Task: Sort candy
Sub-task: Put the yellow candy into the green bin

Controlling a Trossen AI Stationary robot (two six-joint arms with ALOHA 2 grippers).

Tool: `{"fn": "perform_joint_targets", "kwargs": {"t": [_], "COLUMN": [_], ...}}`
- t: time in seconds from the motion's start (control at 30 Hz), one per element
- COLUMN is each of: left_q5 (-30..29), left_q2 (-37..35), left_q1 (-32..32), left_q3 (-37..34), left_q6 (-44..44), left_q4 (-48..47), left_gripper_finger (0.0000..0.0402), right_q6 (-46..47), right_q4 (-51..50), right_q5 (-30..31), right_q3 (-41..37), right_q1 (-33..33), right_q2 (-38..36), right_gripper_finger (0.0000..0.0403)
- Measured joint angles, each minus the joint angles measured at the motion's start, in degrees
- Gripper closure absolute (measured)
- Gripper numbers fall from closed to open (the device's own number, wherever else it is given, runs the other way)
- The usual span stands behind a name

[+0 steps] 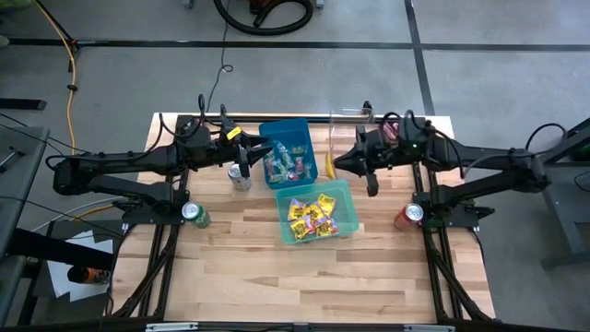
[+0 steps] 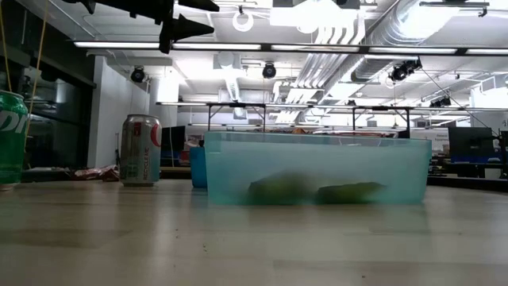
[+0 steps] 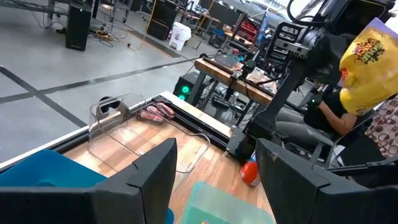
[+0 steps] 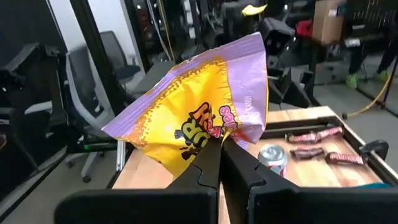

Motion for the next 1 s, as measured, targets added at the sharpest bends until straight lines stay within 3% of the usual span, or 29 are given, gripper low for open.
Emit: {"fn": "perform_joint_targets", "kwargs": {"t": [0.2, 0.4, 0.63, 1.0], "left_q5": [0.0, 0.0, 0.0, 0.0], "left_q2": [0.0, 0.0, 0.0, 0.0], "left_q1": [0.0, -0.01, -0.01, -0.01], "left_q3": [0.0, 0.0, 0.0, 0.0], "left_q6": [-0.01, -0.03, -0.01, 0.01], "left_q4": [-0.04, -0.04, -0.04, -0.16], "left_gripper_finger": [0.0195, 0.0195, 0.0195, 0.0195], "right_q6": [0.59, -6.45, -13.07, -15.99], "right_q4": [-6.41, -17.72, -24.19, -32.85], "right_q5": [-4.27, -5.31, 0.39, 1.34], "right_q3": [2.68, 6.06, 10.25, 11.13], "right_q1": [0.5, 4.38, 6.45, 6.4], "right_q2": [4.03, 11.76, 20.7, 29.16], "right_gripper_finger": [0.0403, 0.0403, 0.0403, 0.0402]}}
